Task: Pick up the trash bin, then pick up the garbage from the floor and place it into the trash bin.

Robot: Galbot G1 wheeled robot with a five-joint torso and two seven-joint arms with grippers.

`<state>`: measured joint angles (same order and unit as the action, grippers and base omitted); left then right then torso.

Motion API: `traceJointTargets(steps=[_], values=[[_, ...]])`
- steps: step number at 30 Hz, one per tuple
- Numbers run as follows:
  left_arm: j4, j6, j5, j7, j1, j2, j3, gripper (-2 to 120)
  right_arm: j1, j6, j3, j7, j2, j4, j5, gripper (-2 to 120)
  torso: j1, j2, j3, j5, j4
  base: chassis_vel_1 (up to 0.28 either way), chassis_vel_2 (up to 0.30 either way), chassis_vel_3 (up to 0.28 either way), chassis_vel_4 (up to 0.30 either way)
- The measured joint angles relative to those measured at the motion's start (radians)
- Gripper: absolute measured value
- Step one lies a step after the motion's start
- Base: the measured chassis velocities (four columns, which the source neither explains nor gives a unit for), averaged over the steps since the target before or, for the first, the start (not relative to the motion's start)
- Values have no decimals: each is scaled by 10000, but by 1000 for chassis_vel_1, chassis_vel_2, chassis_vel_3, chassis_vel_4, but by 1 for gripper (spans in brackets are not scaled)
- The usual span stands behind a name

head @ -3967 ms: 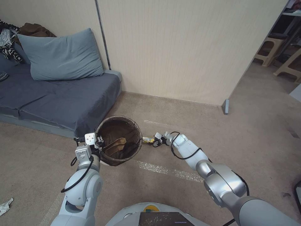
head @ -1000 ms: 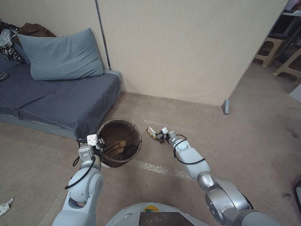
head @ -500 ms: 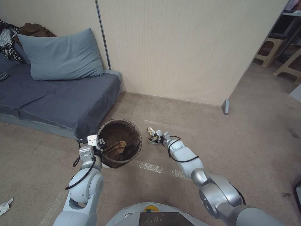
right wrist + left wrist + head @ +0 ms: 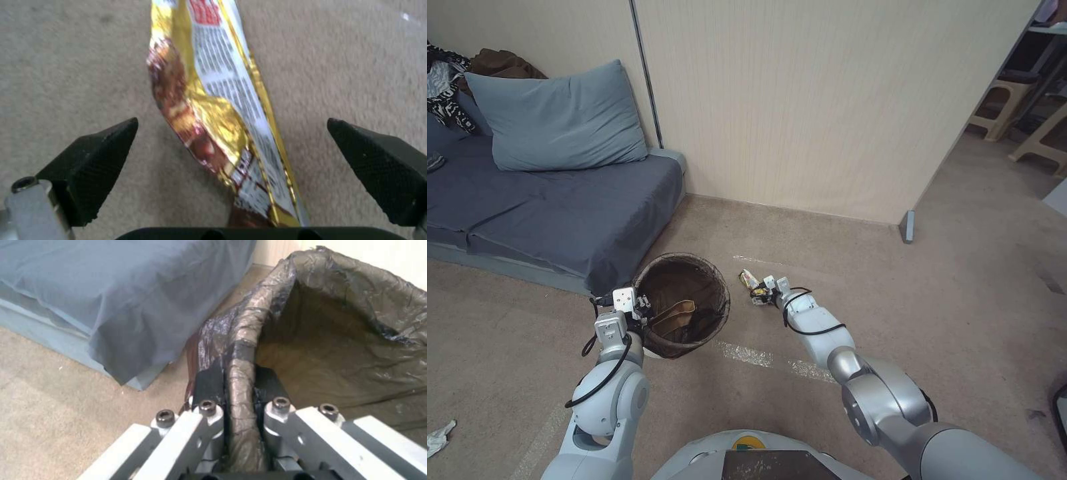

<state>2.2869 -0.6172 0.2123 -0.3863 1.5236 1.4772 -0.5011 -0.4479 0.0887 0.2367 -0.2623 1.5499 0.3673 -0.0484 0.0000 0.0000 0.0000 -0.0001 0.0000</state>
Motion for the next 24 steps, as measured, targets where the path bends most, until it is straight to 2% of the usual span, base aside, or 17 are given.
traceJointTargets(steps=[7,11,15,16,19,20,23,24], values=[[27,8,-17,1,36,-21,-12,5,132,141,149,10,78,-319,165,100,0,0,0,1,0,0,0,0,0],[-12,13,-23,1,19,-13,9,5,217,186,242,0,185,-550,327,94,0,0,0,0,0,0,0,0,0],[-12,13,-32,2,4,1,44,5,234,237,307,0,229,-676,439,76,0,0,0,0,-1,0,0,0,0],[-12,13,-32,2,4,1,44,5,234,237,307,0,229,-676,439,76,0,0,0,0,-1,0,0,0,0],[-6,13,-30,4,-8,-23,31,5,228,230,315,-4,215,-645,471,63,0,0,-1,-2,-4,0,0,0,0],[-6,13,-30,4,-8,-23,31,5,228,230,315,-4,215,-645,471,63,0,0,-1,-2,-4,0,0,0,0],[9,12,-23,4,-7,-17,24,5,186,229,312,-9,177,-574,480,47,0,0,-1,-1,-2,0,0,0,0],[9,12,-23,4,-7,-17,24,5,186,229,312,-9,177,-574,480,47,0,0,-1,-1,-2,0,0,0,0]])
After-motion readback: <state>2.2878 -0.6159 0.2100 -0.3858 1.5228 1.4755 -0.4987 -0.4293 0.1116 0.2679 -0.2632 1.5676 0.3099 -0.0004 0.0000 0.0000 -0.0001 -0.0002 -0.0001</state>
